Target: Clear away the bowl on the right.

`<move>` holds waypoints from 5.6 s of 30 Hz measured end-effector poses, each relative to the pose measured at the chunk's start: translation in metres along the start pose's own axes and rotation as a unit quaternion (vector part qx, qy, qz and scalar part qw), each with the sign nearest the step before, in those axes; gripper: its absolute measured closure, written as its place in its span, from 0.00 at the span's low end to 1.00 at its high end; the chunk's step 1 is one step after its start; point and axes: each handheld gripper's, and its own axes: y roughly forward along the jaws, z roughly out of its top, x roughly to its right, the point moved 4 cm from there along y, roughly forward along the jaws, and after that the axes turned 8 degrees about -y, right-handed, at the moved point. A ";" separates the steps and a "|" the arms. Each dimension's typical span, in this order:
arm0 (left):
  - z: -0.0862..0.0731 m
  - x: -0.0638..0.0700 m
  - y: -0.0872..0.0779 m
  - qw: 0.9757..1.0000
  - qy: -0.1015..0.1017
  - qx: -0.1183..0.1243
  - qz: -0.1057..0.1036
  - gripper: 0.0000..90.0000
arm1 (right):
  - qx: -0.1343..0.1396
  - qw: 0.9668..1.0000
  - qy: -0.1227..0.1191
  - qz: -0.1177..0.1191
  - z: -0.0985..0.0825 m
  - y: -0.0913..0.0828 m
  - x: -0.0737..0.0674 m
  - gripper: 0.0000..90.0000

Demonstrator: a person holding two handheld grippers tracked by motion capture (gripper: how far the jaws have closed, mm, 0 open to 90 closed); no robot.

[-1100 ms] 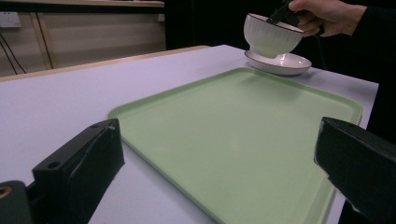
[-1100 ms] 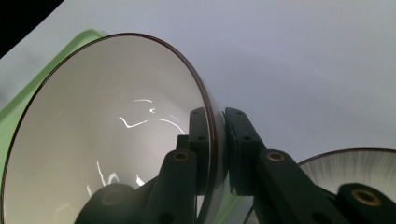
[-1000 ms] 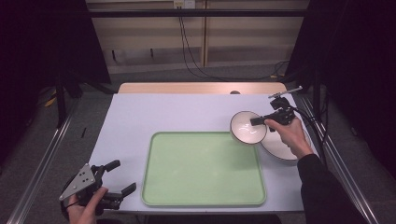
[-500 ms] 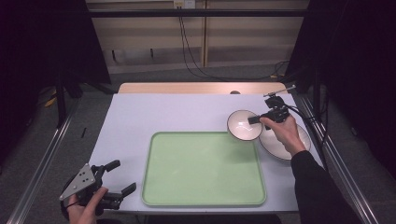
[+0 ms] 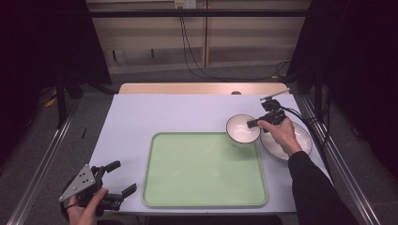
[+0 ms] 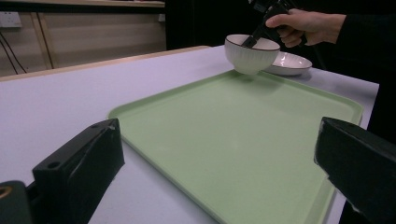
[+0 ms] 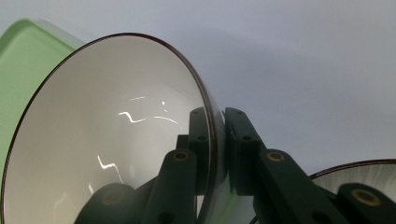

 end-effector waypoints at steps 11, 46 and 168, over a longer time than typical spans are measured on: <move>0.000 0.000 0.000 1.000 -0.001 0.000 -0.001 0.01 | -0.013 1.000 0.001 -0.002 -0.004 0.007 0.004 0.91; 0.000 0.000 0.000 1.000 0.001 -0.001 -0.001 0.01 | -0.013 1.000 -0.008 -0.015 -0.013 0.014 0.007 0.91; 0.000 0.000 0.001 1.000 -0.007 0.001 0.009 0.02 | 0.244 0.955 -0.086 -0.144 -0.126 -0.099 -0.024 0.04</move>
